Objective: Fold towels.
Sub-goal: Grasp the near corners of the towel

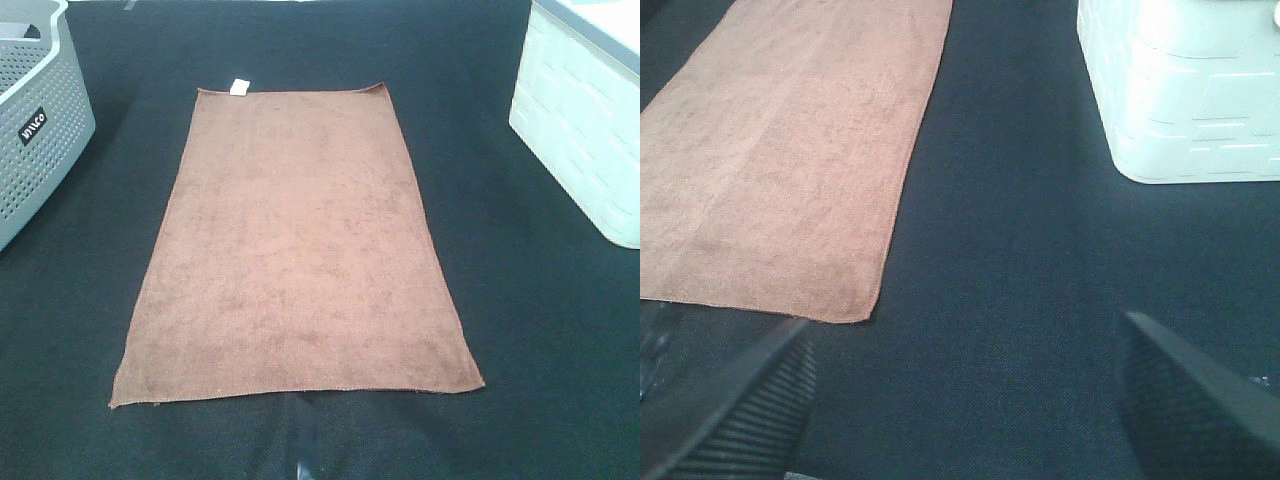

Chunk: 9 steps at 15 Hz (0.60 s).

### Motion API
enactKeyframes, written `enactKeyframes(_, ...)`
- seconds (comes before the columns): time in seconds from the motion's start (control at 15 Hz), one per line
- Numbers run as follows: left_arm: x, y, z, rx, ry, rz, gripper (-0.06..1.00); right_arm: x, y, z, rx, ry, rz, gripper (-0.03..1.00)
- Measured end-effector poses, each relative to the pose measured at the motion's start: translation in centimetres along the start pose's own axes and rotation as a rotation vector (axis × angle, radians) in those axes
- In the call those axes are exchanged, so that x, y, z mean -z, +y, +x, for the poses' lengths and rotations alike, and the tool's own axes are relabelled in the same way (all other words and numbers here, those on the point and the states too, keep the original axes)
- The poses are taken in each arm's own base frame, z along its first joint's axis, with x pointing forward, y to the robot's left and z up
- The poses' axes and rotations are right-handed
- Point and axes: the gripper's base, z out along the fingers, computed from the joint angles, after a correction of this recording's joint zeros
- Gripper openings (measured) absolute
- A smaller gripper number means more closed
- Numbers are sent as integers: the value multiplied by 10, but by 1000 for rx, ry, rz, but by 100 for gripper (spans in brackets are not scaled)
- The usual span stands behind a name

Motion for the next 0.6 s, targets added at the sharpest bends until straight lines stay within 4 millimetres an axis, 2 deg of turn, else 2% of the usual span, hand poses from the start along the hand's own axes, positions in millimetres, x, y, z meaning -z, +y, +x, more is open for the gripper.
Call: enactKeyframes(0.6, 0, 0, 0, 0, 0, 0, 90, 0, 0, 0, 0, 0, 0, 76)
